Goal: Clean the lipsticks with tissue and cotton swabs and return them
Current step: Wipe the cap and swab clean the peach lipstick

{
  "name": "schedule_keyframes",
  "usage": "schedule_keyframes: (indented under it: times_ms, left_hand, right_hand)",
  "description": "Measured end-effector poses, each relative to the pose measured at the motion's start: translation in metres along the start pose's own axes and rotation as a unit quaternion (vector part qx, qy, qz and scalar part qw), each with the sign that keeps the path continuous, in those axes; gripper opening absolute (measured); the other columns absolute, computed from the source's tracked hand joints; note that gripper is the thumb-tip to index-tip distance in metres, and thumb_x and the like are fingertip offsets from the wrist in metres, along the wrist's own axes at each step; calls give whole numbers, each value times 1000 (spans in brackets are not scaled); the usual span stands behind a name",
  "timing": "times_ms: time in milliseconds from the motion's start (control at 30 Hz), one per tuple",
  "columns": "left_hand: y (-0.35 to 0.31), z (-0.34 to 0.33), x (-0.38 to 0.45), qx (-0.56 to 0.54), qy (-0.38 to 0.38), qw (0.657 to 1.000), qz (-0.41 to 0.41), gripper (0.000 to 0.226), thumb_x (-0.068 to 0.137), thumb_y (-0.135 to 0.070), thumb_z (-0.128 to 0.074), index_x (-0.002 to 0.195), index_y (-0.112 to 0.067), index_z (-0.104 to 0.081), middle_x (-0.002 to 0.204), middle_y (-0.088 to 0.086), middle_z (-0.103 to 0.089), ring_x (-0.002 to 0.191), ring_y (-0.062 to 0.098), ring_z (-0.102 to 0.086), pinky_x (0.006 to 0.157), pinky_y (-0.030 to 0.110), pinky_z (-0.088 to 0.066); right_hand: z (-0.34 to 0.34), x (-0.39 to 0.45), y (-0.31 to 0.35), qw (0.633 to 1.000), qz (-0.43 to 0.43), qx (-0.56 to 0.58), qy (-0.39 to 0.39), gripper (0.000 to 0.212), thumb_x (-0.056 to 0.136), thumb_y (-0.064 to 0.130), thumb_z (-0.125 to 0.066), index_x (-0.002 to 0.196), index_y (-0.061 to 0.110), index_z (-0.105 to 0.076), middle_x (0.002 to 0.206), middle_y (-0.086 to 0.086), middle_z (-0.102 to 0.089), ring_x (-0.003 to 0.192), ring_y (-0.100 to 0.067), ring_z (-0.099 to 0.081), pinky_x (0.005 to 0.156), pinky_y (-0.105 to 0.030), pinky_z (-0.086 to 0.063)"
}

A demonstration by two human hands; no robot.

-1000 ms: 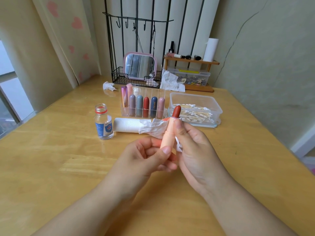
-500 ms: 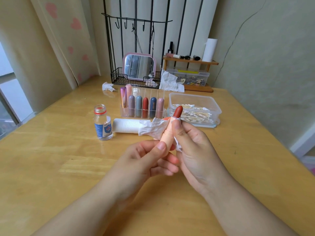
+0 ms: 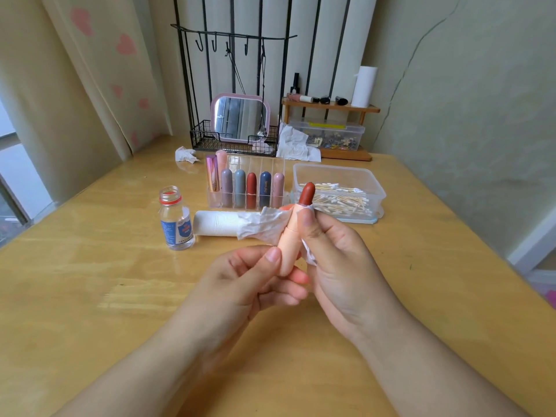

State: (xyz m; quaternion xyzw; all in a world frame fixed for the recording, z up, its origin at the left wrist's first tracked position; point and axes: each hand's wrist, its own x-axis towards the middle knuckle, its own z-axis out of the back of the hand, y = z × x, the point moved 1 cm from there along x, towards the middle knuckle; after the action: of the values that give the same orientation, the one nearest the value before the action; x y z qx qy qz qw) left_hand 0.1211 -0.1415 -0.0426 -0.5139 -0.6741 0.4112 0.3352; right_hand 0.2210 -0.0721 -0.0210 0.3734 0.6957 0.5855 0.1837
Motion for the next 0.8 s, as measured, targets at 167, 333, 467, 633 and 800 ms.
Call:
schedule_keyframes:
  times_ms: [167, 333, 467, 633, 800]
  left_hand:
    - [1, 4, 3, 44, -56, 997, -43, 24, 61, -9, -75, 81, -1, -66, 74, 15, -71, 64, 22, -66, 61, 27, -55]
    - [-1, 0, 2, 67, -83, 992, -66, 34, 55, -4, -82, 82, 2, -61, 69, 14, -69, 60, 20, -63, 58, 27, -51]
    - [-2, 0, 2, 85, -87, 990, -73, 34, 54, -3, -84, 79, 0, -62, 66, 13, -68, 57, 18, -62, 57, 26, -52]
    - [-1, 3, 2, 81, -85, 991, -62, 26, 59, -7, -84, 77, -5, -65, 69, 14, -69, 62, 21, -64, 60, 28, -54]
    - [-2, 1, 0, -6, -4, 1000, 10, 24, 81, -24, -65, 81, -1, -73, 81, 23, -70, 64, 20, -68, 62, 26, -57]
  right_hand:
    - [2, 3, -3, 1000, 12, -18, -12, 29, 74, 45, -56, 83, 21, -71, 71, 1, -60, 70, -10, -57, 56, -32, -44]
    - [1, 3, -5, 1000, 13, -9, -11, 28, 77, 43, -59, 82, 18, -69, 65, -1, -55, 63, -18, -54, 47, -35, -44]
    - [0, 2, -1, 1000, 24, 0, -13, 24, 75, 36, -59, 78, 13, -65, 60, 6, -55, 57, -5, -55, 46, -30, -46]
    - [0, 3, 1, 1000, 23, 19, -1, 29, 72, 37, -59, 77, 9, -61, 57, 2, -55, 55, -8, -53, 46, -31, -42]
    - [3, 4, 4, 999, 22, 36, 19, 27, 81, 37, -55, 66, 15, -60, 55, -7, -52, 57, -17, -45, 49, -23, -37]
